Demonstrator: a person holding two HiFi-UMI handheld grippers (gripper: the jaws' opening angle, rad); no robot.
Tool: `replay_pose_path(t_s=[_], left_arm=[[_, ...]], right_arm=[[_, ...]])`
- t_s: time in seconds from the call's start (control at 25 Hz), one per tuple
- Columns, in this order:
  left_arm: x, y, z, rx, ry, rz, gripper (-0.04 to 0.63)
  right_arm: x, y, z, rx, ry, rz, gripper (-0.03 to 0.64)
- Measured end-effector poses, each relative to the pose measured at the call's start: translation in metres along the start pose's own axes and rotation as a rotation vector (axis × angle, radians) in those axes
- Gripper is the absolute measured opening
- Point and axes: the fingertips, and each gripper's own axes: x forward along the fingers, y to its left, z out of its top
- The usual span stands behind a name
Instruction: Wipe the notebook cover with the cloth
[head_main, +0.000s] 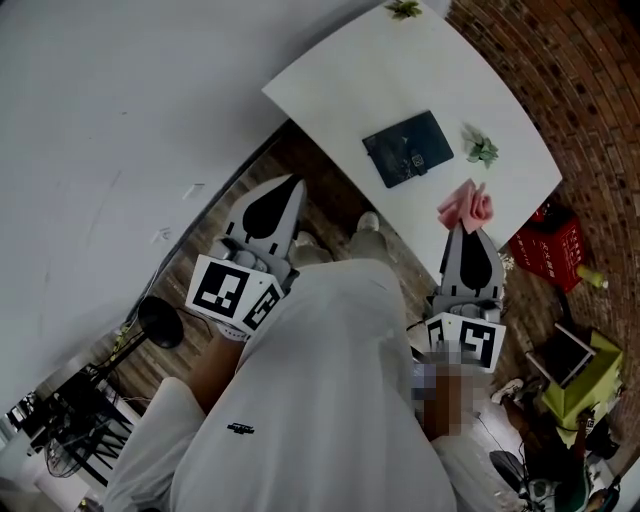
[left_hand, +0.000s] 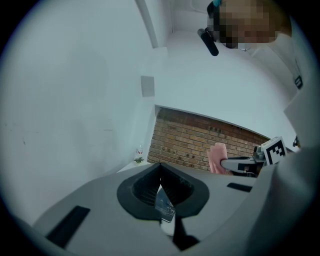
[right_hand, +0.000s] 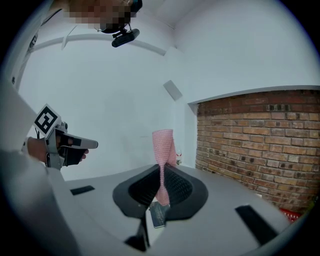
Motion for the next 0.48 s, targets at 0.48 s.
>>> replay_pose_path(t_s=[0.48], left_arm=[[-0.021,0.010,-0.005,-0.025,-0.008,0.003,0.018]], right_arm=[[-0.005,0.017,0.003,-0.046,0.011,-0.003,0.023]])
